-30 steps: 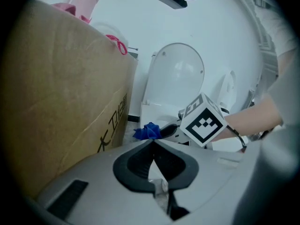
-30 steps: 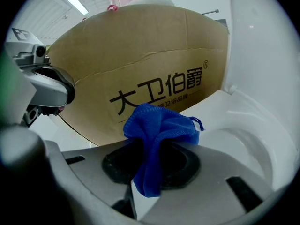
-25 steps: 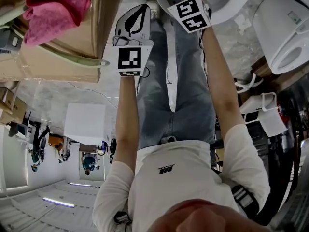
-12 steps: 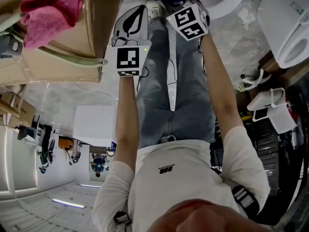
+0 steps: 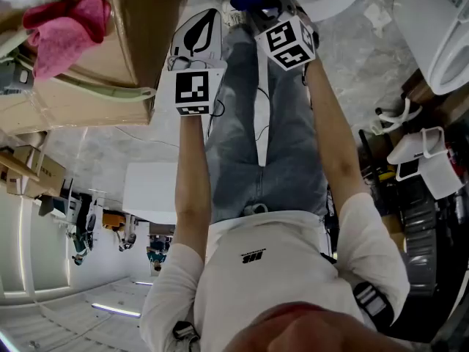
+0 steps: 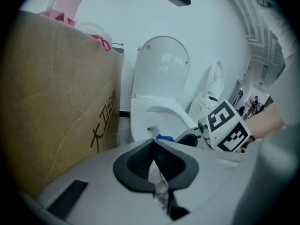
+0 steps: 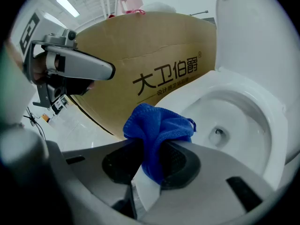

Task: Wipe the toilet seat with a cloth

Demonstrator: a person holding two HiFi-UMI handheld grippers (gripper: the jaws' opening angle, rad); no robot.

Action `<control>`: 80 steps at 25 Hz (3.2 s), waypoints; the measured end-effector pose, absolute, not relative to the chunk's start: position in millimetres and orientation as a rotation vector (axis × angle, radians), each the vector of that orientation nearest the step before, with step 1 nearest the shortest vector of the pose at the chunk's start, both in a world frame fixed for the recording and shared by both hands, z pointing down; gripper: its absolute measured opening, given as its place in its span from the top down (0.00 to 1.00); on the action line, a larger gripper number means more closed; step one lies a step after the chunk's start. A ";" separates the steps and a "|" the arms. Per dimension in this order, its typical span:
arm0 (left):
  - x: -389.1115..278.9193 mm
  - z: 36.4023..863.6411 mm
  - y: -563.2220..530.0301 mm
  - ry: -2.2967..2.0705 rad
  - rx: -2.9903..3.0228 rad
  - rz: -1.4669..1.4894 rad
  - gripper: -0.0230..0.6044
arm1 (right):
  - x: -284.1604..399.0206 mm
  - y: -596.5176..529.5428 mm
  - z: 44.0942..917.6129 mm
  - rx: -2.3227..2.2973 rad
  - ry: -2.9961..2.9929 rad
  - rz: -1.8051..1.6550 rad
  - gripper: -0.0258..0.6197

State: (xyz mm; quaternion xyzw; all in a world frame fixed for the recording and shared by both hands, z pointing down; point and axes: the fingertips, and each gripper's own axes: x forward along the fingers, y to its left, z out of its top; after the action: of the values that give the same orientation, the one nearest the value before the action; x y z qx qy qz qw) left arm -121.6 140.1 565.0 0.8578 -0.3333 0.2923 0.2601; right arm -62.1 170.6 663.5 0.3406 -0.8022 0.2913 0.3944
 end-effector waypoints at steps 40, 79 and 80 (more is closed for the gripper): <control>8.0 571.6 182.3 -0.451 2.465 0.975 0.95 | 56.0 257.9 661.0 1.189 -1.859 0.993 0.83; 109.4 579.8 156.4 -0.440 2.415 0.967 0.95 | 175.4 198.0 661.3 1.282 -1.857 1.050 0.83; 112.3 580.5 155.1 -0.440 2.413 0.966 0.95 | 178.3 195.4 661.2 1.285 -1.857 1.049 0.83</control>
State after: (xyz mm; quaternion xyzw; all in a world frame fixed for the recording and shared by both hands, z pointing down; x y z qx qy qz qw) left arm 112.3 155.1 580.5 0.8862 -0.1617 0.3550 0.2502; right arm 178.3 195.4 661.2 0.4890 -0.7065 0.3991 0.3200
